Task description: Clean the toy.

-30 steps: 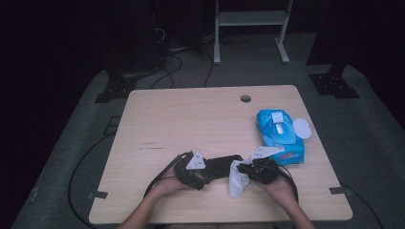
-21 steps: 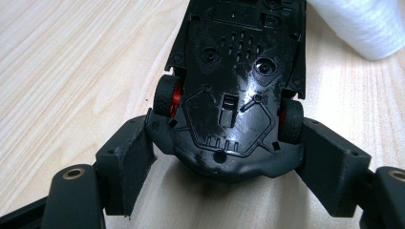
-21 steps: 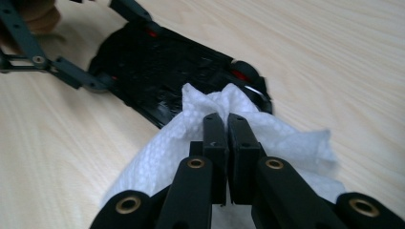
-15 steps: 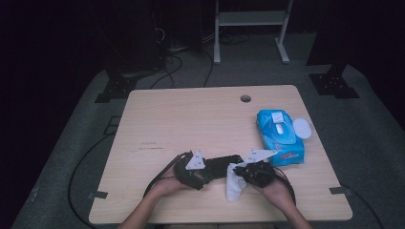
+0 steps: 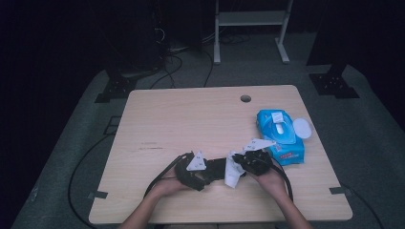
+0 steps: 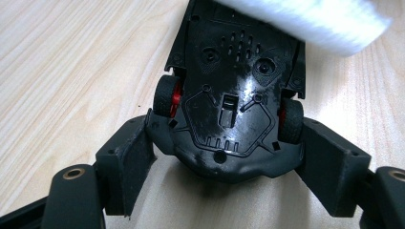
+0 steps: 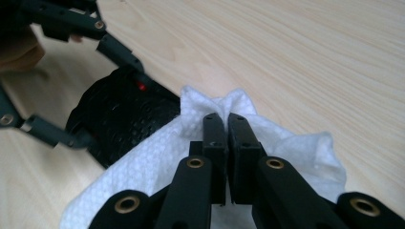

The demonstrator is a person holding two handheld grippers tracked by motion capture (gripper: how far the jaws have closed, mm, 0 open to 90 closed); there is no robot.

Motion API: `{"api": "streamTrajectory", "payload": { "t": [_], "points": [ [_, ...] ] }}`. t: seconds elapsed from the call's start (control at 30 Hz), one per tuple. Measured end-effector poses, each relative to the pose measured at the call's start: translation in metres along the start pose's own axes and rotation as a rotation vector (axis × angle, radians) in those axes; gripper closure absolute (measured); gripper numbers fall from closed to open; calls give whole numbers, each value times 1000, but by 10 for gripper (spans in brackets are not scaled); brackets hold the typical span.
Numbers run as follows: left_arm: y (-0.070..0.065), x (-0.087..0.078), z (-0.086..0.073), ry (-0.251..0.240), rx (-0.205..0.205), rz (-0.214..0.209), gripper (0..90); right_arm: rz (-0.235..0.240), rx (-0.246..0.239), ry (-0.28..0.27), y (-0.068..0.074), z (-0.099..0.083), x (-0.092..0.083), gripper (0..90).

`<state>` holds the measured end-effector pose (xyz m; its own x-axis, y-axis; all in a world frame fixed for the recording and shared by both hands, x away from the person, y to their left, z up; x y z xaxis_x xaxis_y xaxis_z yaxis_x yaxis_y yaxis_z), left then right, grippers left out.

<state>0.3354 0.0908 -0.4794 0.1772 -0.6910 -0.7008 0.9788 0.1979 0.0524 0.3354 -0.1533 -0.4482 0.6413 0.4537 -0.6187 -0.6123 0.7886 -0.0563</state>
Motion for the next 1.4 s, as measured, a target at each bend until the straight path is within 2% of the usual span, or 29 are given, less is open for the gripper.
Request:
{"api": "streamTrajectory", "payload": {
  "t": [0.1,0.17,0.27,0.3,0.4,0.47,0.53,0.73,0.97,1.07,1.2,1.3,1.4],
  "points": [
    [1,0,-1,-14,-16,-4,243,-23,20,5,-6,-4,0,870],
    [0,-1,-1,0,0,0,244,-42,50,15,-15,-9,-6,870],
    [-1,-1,-1,5,5,7,244,-31,65,23,-17,-17,-15,869],
    [-1,0,-1,-1,-1,8,244,-15,61,25,-14,-18,-18,870],
    [-1,-1,-1,4,2,12,244,25,3,21,3,-16,-21,870],
    [-1,-1,-1,11,7,13,244,26,-57,40,11,-15,-19,870],
    [0,-2,-2,7,0,8,244,20,-90,62,13,-17,-17,870],
    [0,-2,-2,8,7,10,244,42,-44,76,4,-20,-22,870],
    [0,-1,-1,4,-6,8,243,81,-73,80,14,-19,-20,870],
    [0,-2,-2,1,-11,2,243,89,-65,79,13,-19,-20,870],
    [3,-2,-2,-24,-57,-30,240,95,-46,70,12,-21,-20,870],
    [6,-3,-5,-9,-101,-46,199,106,-38,70,11,-21,-19,870],
    [8,-3,-6,3,-129,-57,186,111,-51,67,13,-22,-19,871]
  ]
}}
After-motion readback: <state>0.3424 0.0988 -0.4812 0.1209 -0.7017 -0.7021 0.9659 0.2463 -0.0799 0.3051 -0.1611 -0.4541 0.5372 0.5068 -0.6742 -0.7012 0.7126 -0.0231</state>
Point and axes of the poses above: each handheld gripper's, and its own axes: x roughly forward along the jaws, z roughly out of its top, y roughly to its left, the point moved 1 cm from there along x, roughly forward along the jaws, and after that the axes turned 9 degrees about -z, right-handed, at the moved point
